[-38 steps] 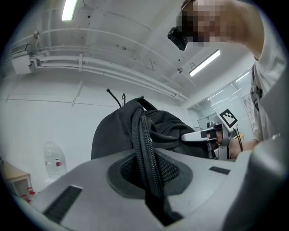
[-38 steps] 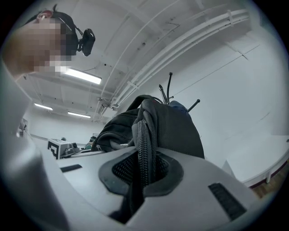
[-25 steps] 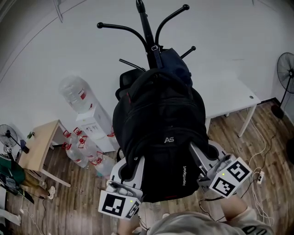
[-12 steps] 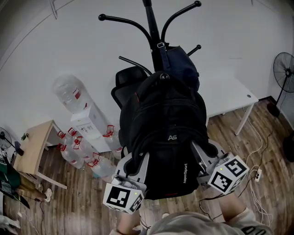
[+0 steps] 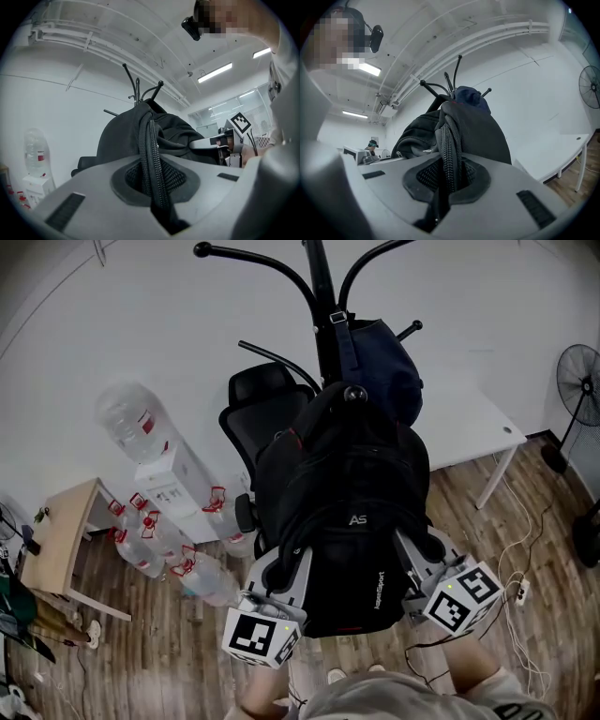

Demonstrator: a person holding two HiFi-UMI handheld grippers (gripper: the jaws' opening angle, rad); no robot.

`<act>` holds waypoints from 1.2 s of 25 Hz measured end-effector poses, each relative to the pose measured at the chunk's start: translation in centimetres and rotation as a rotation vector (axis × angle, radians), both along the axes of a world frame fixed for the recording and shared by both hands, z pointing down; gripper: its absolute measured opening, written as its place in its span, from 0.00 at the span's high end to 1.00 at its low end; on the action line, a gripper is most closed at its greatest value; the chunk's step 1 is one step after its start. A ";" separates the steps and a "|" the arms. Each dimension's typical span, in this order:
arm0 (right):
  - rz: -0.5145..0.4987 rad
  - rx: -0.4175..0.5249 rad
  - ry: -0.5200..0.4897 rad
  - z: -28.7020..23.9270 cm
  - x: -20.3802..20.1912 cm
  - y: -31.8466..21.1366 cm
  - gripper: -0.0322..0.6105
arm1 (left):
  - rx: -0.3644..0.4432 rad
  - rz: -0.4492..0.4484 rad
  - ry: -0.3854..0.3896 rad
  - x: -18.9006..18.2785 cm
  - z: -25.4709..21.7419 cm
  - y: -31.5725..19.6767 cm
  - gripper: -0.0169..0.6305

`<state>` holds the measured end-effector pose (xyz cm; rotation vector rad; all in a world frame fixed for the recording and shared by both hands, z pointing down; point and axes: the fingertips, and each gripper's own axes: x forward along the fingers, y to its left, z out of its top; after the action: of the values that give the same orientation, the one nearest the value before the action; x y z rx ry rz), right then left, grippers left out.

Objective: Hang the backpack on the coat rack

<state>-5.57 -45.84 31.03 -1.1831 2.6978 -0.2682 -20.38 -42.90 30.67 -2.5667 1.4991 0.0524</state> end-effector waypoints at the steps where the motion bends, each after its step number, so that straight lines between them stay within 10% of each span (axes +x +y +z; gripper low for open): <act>1: 0.007 0.003 0.003 0.3 0.1 -0.3 0.90 | 0.002 0.003 -0.005 0.1 0.3 -0.3 0.92; 20: 0.105 0.190 0.082 4.4 -0.9 -0.2 0.90 | 0.072 -0.063 -0.060 0.2 5.4 -2.6 0.91; 26: 0.080 0.219 0.135 4.4 -0.9 0.0 0.90 | 0.106 -0.082 -0.080 -0.4 4.3 -1.6 0.76; 30: 0.083 0.224 0.134 4.3 0.2 0.7 0.75 | 0.141 -0.082 -0.053 -1.0 3.2 0.4 0.71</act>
<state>-5.34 -45.14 35.37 -1.2815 2.6928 0.1271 -21.42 -42.46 33.84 -2.3765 1.5215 0.0765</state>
